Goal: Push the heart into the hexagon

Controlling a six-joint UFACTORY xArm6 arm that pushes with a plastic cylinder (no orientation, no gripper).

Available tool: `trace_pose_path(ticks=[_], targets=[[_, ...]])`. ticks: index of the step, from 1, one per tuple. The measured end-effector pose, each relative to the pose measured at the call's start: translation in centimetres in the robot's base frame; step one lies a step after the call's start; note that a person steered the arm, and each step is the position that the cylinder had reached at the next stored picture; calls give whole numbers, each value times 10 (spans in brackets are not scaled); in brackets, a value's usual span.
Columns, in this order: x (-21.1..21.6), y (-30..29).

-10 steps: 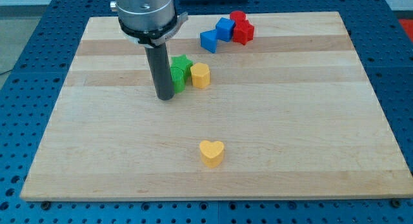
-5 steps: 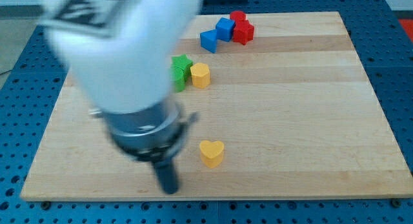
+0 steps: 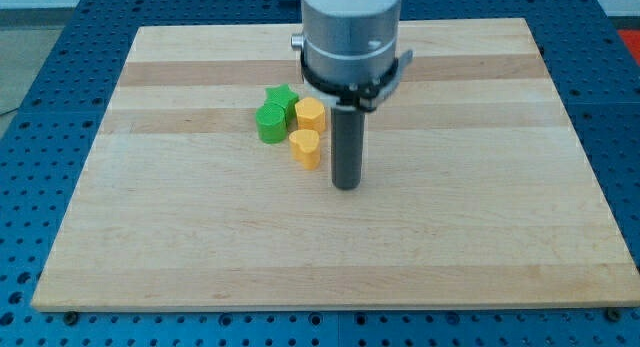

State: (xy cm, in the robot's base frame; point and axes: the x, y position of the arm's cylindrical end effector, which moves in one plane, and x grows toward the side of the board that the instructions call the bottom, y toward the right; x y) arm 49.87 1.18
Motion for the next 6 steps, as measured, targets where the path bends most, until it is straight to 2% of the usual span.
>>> trace_pose_path(ticks=[1, 2, 3, 4, 5, 6], targets=[[-9, -34], [-46, -40], [-43, -40], [-15, -33], [-10, -10], [-42, 41]])
